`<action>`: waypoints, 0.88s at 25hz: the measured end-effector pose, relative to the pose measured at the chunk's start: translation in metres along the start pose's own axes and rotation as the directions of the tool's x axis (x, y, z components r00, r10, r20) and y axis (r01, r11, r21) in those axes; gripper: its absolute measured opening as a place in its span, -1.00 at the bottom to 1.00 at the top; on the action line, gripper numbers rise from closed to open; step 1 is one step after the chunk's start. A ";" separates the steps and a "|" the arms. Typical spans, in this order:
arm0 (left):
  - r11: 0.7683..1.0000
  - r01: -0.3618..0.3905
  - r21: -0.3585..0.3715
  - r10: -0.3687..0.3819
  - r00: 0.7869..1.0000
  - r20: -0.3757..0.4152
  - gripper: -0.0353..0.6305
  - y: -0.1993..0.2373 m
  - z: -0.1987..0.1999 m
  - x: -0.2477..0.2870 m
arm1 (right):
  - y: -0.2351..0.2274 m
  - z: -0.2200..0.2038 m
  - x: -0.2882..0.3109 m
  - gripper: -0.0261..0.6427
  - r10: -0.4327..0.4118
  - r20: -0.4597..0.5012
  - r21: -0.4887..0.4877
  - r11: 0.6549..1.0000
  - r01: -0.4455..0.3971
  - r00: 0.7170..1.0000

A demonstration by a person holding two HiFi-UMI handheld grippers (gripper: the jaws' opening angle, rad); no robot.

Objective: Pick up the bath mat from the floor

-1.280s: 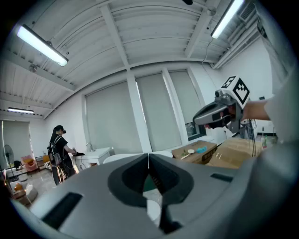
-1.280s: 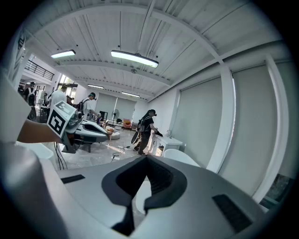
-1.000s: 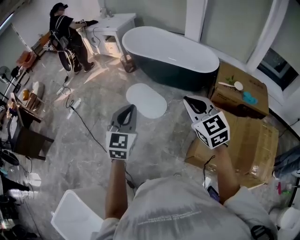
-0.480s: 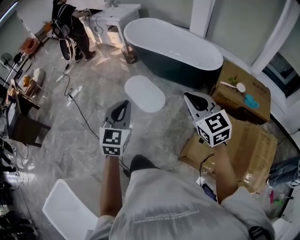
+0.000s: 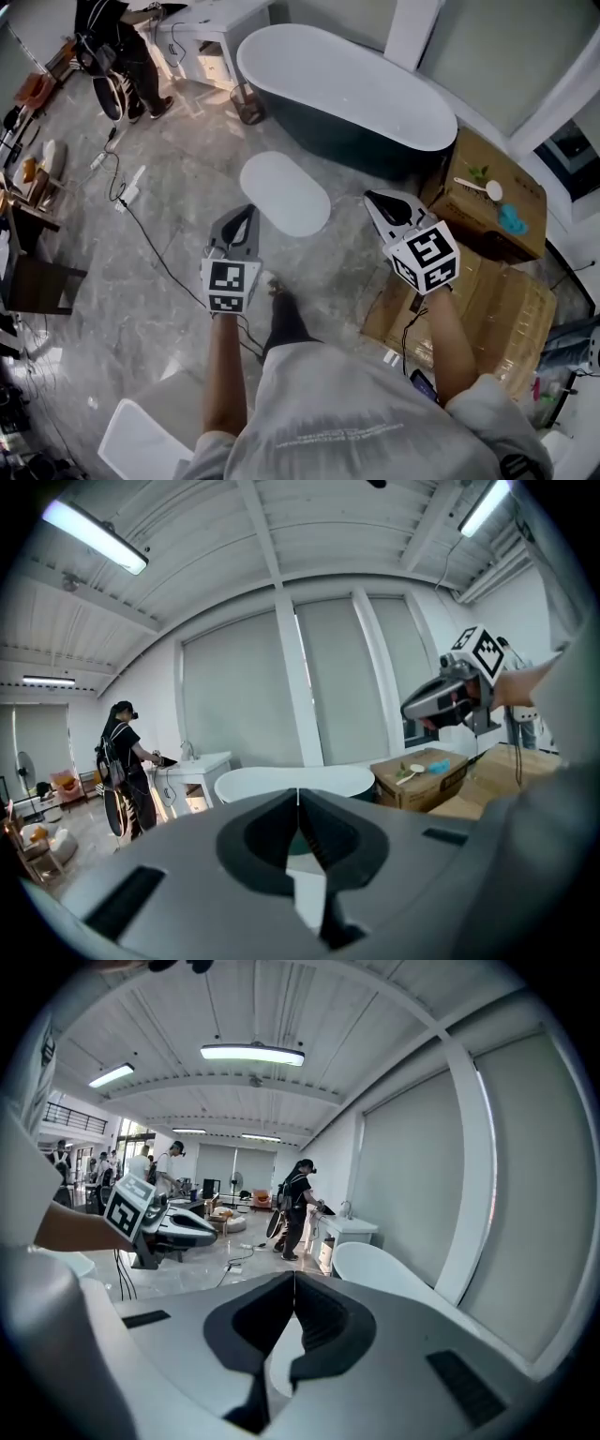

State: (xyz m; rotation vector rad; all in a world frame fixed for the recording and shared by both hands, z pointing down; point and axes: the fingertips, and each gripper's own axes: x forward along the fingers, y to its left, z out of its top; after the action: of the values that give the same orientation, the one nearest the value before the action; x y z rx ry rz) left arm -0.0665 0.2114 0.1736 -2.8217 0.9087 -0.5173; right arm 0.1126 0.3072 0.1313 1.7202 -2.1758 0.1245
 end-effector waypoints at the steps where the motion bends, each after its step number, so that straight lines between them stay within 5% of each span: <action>1: 1.000 0.010 -0.007 -0.010 1.000 -0.012 -0.84 0.017 -0.007 0.019 | -0.010 0.004 0.025 -0.88 -0.007 -0.010 0.019 1.000 0.007 1.000; 4: 0.998 0.036 -0.052 -0.039 0.998 -0.046 -0.84 0.072 -0.022 0.074 | -0.035 0.023 0.104 -0.88 -0.002 -0.054 0.024 1.000 0.003 0.999; 9: 0.996 0.084 -0.015 -0.085 0.992 -0.089 -0.84 0.145 -0.033 0.145 | -0.058 0.049 0.224 -0.88 0.036 -0.102 -0.033 0.999 -0.039 0.994; 13: 0.995 0.069 -0.079 -0.077 0.992 -0.102 -0.84 0.187 -0.051 0.170 | -0.055 0.055 0.281 -0.88 0.078 -0.116 -0.046 0.995 -0.084 0.990; 22: 0.981 -0.062 -0.186 0.023 0.978 -0.205 -0.84 0.201 -0.081 0.207 | -0.089 0.024 0.342 -0.88 0.232 -0.167 -0.066 0.967 -0.246 0.958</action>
State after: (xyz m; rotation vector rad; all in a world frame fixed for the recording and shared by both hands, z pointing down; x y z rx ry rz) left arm -0.0475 -0.0745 0.2615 -2.9520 1.1099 -0.7621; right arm 0.1263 -0.0378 0.2093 1.3475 -2.2273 0.2182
